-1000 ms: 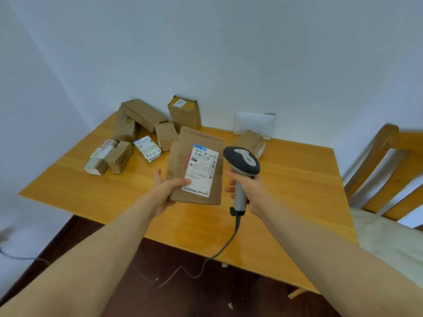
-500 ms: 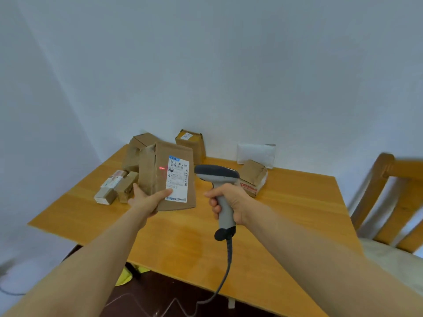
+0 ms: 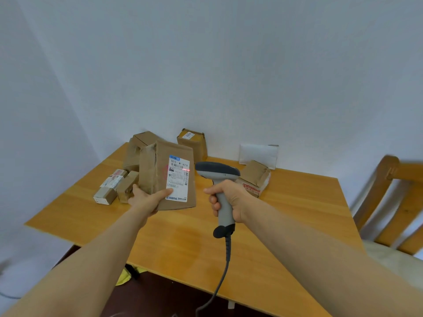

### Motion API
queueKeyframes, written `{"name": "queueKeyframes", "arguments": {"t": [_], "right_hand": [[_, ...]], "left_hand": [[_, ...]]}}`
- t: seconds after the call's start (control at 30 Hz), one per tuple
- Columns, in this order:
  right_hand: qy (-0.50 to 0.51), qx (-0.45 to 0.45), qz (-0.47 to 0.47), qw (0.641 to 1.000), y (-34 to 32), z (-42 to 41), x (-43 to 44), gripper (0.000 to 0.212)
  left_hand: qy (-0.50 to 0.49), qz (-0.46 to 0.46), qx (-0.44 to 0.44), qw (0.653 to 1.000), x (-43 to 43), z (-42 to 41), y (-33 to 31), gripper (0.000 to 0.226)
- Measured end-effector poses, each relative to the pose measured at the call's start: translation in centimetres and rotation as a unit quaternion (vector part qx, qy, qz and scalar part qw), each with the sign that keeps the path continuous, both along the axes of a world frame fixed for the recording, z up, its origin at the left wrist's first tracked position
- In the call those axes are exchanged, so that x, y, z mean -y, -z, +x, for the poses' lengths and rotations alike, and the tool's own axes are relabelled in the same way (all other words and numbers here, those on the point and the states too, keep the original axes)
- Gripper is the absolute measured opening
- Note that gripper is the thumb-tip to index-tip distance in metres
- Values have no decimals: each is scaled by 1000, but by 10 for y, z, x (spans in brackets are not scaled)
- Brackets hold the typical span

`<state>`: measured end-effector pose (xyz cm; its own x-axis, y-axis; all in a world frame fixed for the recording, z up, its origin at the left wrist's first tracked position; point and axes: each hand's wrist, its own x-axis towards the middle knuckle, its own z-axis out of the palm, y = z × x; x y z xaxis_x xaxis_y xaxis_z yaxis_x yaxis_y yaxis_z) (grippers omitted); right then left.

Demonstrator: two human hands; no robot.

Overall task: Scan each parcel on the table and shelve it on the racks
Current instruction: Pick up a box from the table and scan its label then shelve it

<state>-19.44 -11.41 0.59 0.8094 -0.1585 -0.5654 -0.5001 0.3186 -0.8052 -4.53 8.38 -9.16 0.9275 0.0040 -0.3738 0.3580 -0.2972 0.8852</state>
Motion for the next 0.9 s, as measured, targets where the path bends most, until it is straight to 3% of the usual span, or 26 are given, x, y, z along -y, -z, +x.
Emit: {"name": "queueKeyframes", "arguments": {"t": [0.7,0.77,0.9], "right_hand": [[21,-13,9,1000,11,24,-33,16],[28,6,20,999,15,22,-37,13],[64,20,-21,998,32,19,-37,21]], "left_hand": [[0,-30,-24,999,-25,9,13,155],[3,-70,-25,997,-31,-2,12,139],[9,-149,-55,987,-49,-39,3,85]]}}
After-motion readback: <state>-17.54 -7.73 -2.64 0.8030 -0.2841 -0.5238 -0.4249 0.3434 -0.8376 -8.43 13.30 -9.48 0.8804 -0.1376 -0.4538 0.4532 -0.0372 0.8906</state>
